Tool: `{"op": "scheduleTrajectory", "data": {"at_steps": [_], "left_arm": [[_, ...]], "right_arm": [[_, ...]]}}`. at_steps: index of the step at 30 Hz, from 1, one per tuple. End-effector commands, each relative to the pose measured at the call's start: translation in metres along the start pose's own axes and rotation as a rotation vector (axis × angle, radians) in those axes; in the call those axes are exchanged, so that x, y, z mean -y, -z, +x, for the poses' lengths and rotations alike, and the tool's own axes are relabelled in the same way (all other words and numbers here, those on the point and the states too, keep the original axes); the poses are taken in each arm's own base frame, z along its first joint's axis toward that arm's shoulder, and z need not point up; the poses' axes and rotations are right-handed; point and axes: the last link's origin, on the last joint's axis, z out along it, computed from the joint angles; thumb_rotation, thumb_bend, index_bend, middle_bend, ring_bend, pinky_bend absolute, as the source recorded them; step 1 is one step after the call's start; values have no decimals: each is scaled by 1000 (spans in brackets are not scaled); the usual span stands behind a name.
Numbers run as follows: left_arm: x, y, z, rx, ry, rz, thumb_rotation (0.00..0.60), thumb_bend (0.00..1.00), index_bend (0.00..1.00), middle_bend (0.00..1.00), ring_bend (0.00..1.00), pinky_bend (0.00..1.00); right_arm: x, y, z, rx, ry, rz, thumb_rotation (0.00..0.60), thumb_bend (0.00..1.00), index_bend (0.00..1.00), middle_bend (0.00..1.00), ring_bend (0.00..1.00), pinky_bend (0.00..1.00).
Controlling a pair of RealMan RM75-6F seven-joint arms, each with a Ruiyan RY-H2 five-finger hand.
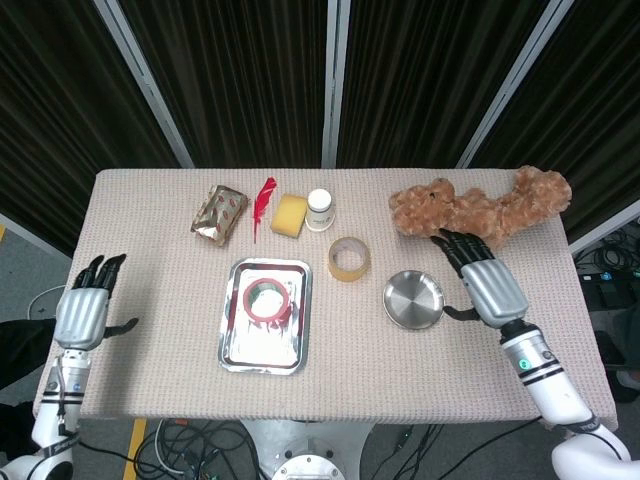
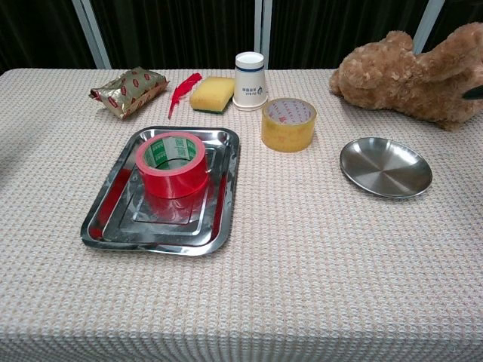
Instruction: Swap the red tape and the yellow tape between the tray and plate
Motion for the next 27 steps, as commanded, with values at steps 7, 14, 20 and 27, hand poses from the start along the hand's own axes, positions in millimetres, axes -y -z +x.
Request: {"op": "scheduleTrajectory", "data": {"at_steps": [7,14,20,27], "left_arm": [[20,29,4,-28,74,32,600,61,41,110,45,176],[20,34,6,-48,91,14,600,61,41,110,45,172],[22,37,-1,-15,92,8,600,61,41,110,45,152],[24,42,2,-33,103,5,600,62,41,110,45,152]], "right_arm": [[44,-95,-49,138,80,29,600,0,0,0,0,0],[61,-132,-78,215,117,-2,600,3,0,0,0,0],[70,-152,-95,250,114,-30,600,3,0,0,0,0],[79,-172,-113,293,102,-53,600,17,0,0,0,0]]}}
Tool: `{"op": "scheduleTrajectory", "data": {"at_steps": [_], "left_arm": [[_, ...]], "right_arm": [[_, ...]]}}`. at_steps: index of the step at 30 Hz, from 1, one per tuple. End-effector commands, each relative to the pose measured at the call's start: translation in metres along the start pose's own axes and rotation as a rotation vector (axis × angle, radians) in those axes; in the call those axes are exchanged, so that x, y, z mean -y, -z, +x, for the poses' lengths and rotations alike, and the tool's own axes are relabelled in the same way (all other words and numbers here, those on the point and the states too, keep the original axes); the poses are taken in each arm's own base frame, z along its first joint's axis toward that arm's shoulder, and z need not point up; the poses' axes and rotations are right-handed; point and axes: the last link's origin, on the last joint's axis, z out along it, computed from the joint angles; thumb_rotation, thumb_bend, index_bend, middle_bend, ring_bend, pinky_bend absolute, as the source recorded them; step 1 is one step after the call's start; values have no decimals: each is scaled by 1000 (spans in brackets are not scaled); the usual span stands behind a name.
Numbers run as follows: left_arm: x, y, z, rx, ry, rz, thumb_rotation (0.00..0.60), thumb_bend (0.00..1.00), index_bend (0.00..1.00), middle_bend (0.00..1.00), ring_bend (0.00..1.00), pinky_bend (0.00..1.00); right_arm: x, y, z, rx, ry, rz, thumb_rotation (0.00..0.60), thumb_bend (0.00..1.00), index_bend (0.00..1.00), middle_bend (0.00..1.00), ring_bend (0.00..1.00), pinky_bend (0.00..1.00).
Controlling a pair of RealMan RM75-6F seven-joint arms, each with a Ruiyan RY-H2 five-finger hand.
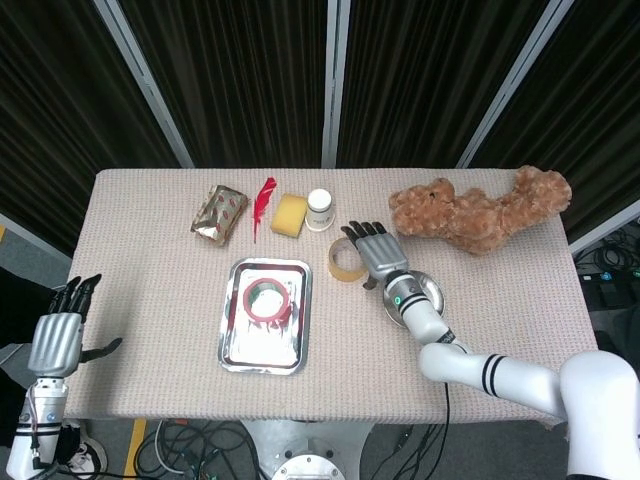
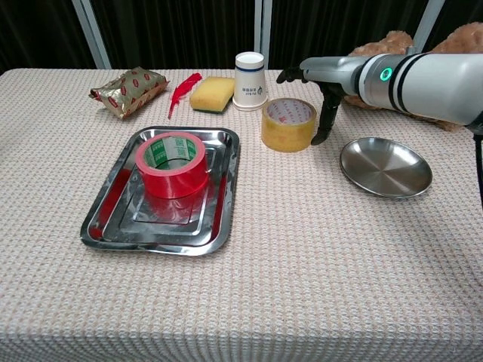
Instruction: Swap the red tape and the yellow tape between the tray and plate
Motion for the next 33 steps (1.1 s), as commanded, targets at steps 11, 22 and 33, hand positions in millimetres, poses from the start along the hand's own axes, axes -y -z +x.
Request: {"op": "scheduleTrajectory", "data": {"at_steps": [11,22,33], "left_arm": [[4,4,5,-15,15,4,600,62,43,110,45,151],[6,7,2,4,21,10,600,62,44,110,45,152],[0,5,0,5,23,-12,600,62,44,110,45,152]], "right_arm": [[17,-16,-12,-6,3,-8,600,159,0,172,104,131],[-3,18,9,-120,-57,26,600,221,0,307,310,308],[-46,103,-1,-129,-15,17,600,219,0,300,307,293]]}}
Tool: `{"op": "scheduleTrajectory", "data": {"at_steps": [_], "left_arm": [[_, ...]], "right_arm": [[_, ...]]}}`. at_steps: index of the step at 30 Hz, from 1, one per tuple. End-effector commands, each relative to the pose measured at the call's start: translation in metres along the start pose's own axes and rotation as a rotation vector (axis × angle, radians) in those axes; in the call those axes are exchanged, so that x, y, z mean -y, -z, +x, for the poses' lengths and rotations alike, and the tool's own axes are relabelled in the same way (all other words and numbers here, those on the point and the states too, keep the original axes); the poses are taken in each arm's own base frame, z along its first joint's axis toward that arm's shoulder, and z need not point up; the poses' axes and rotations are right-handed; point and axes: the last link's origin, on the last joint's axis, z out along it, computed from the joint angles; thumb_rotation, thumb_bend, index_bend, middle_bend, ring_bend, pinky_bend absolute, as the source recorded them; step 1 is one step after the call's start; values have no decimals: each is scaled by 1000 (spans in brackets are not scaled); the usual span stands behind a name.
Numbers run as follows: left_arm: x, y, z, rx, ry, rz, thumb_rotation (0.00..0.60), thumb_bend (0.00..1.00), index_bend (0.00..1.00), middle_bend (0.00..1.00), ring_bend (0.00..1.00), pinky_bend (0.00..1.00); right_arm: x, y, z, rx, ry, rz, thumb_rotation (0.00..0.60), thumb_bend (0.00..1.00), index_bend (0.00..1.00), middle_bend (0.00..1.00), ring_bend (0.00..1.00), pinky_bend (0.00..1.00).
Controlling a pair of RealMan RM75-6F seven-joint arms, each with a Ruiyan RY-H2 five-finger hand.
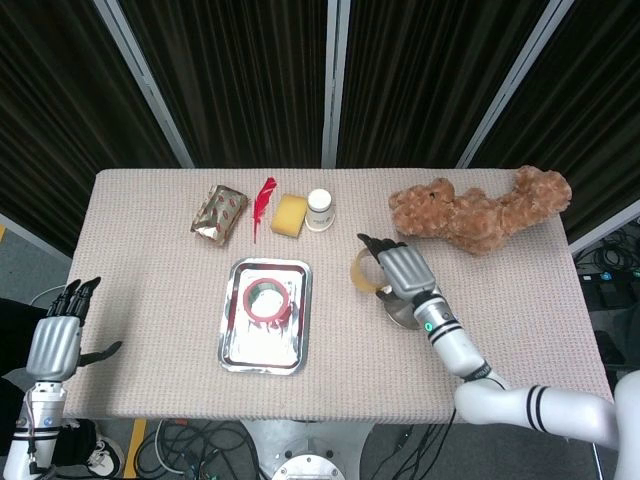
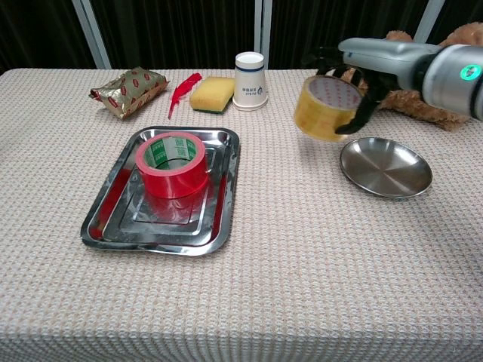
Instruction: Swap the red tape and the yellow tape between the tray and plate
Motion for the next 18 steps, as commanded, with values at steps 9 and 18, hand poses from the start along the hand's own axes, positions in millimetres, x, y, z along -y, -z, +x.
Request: {"op": "scheduleTrajectory", "data": {"at_steps": [9,18], "left_arm": [[-3,-1,-2,-1,3,-4,600,62,45,110,45,151],[-3,-1,-4,8,5,-4,600,62,44,110,45,151]], "right_arm": [[-39,43,-21,53,81,-106,600,220,0,279,288,261],[-46,43,-33,93,87,-133,600,185,0,229,193,198]]}}
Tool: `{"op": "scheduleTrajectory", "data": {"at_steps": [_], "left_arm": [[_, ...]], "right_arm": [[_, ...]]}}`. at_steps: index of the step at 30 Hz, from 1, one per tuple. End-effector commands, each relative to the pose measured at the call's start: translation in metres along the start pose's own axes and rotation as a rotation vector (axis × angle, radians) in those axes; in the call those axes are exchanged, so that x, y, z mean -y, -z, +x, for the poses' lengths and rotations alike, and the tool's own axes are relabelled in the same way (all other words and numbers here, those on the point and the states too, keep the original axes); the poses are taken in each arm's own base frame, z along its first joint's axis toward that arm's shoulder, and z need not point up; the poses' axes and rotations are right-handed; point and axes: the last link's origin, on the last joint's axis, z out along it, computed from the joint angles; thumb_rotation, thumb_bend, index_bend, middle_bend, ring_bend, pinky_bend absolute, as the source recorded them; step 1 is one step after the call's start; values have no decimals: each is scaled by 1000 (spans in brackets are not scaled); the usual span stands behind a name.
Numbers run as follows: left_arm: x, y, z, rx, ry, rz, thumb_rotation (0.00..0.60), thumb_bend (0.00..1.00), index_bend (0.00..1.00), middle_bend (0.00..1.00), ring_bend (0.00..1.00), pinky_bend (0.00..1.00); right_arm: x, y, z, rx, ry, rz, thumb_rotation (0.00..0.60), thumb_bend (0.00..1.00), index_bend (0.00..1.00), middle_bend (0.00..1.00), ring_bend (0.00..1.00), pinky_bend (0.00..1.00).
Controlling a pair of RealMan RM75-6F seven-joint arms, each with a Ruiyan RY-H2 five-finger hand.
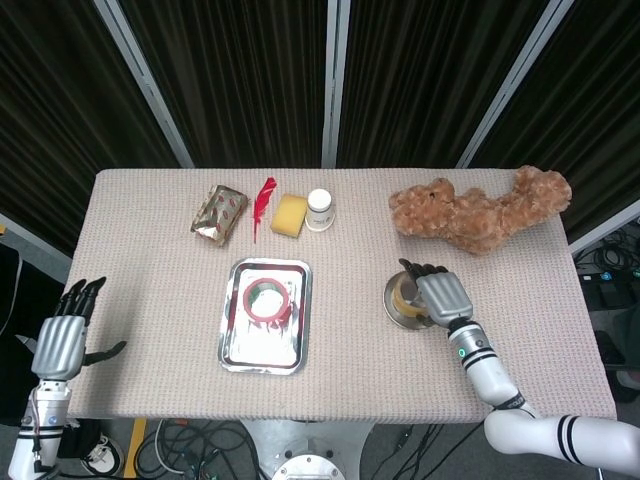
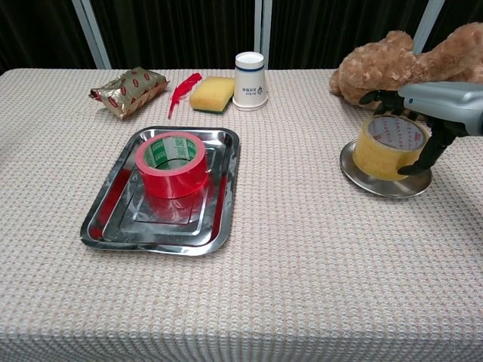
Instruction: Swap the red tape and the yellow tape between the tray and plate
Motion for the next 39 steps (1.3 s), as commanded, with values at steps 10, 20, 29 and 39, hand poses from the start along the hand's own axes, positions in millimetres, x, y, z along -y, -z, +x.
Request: {"op": "scheduleTrajectory", "data": {"at_steps": [10,20,29,39], "left_arm": [[2,-1,1,-15,0,13,600,62,45,110,32,148],[1,-3,15,-38,-3,34,600,62,68,107,32,147],[7,-12,25,-16,-79,54,600,62,72,67,2,118],[3,-21,29,-9,-182,23,600,61,72,66,2,115]], "right_arm": [[-3,0,4,24,6,3,600,0,0,0,0,0],[-35,72,25,-217,-61,-34,600,0,0,0,0,0],[-95,162,-5,-379,-77,-218,600,0,0,0,0,0],[-114,182,-20,-387,-108,-294,600,0,0,0,0,0]]}}
